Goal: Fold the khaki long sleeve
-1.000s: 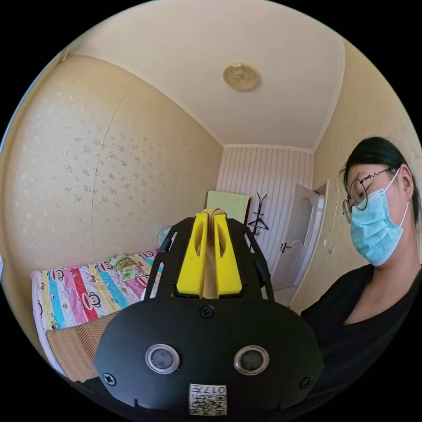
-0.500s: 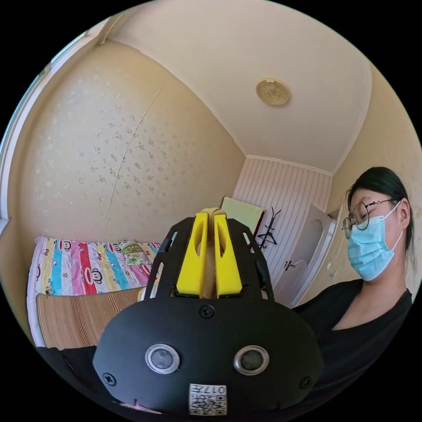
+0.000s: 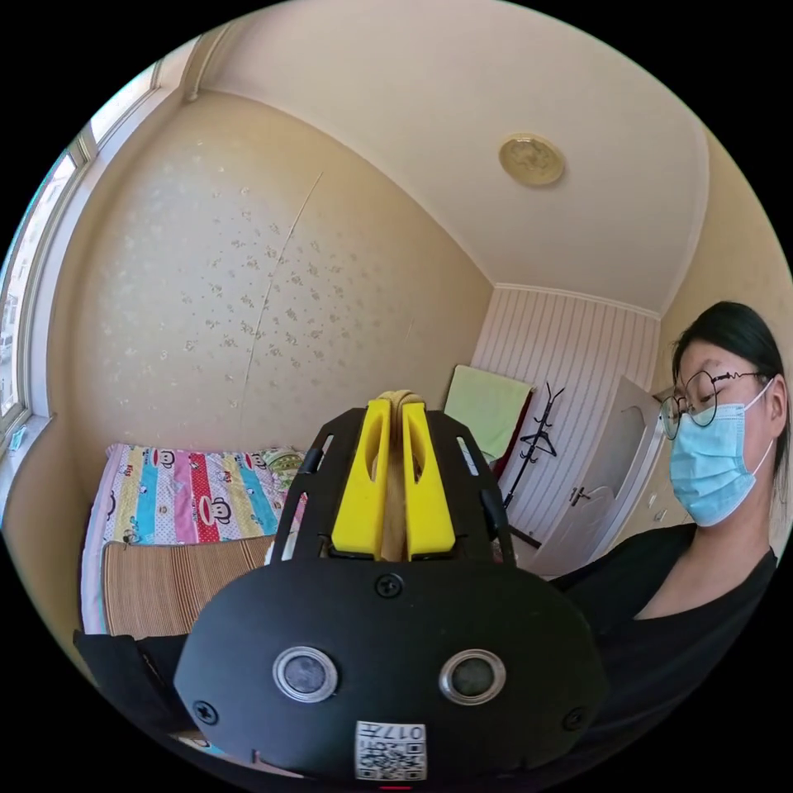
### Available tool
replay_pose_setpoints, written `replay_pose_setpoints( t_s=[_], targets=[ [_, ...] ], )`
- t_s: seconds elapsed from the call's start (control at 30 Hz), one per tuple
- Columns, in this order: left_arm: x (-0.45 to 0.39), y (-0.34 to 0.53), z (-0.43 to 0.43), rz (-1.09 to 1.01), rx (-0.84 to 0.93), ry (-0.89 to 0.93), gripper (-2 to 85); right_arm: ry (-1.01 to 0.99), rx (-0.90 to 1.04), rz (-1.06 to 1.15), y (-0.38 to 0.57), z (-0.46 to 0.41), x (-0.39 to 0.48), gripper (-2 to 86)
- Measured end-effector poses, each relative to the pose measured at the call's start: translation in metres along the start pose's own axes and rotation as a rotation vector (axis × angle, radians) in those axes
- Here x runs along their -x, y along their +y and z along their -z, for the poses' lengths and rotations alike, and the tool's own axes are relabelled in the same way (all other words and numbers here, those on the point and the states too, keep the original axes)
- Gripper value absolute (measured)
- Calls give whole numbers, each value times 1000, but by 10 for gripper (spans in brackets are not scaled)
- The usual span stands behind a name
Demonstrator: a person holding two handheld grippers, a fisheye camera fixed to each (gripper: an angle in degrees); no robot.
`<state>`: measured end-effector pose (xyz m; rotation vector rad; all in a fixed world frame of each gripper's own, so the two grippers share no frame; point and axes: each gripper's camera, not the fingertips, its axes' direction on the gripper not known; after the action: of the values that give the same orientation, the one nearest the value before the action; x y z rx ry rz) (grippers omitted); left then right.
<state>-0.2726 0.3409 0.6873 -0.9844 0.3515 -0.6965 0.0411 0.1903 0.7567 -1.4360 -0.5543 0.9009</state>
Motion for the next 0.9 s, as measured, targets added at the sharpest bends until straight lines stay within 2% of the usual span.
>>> replay_pose_setpoints(
  t_s=[0.07, 0.13, 0.23, 0.3, 0.4, 0.53, 0.63, 0.7, 0.77, 0.8, 0.9],
  targets=[
    [14, -9, 15, 2, 1, -24, 5, 97, -143, -94, -3, 51, -19, 37],
    [34, -17, 28, 20, 30, -43, 6, 143, -391, -186, 5, 125, -34, 35],
    [68, -18, 38, 57, 110, -78, 6, 185, -659, -166, 18, 196, -21, 33],
    [77, -11, 31, -23, 201, -27, 6, 285, -741, -128, 20, 224, 2, 32],
    [77, -3, 27, -128, 199, 86, 5, 448, -790, -94, 18, 255, 32, 31],
    [105, -20, 16, -99, 177, 197, 7, 539, -892, 21, 15, 299, 50, 31],
    [141, -62, -17, -50, 231, 130, 11, 523, -849, 38, -15, 324, 23, 32],
    [186, -105, -76, -9, 341, 84, 16, 622, -740, 2, -50, 325, -13, 33],
    [238, -135, -143, 47, 445, 57, 24, 774, -510, -62, -109, 301, -101, 34],
    [280, -148, -196, 93, 524, 19, 34, 803, -444, -75, -124, 290, -130, 35],
    [396, -143, -331, 206, 673, -160, 67, 806, -147, -176, -170, 216, -307, 40]
  ],
)
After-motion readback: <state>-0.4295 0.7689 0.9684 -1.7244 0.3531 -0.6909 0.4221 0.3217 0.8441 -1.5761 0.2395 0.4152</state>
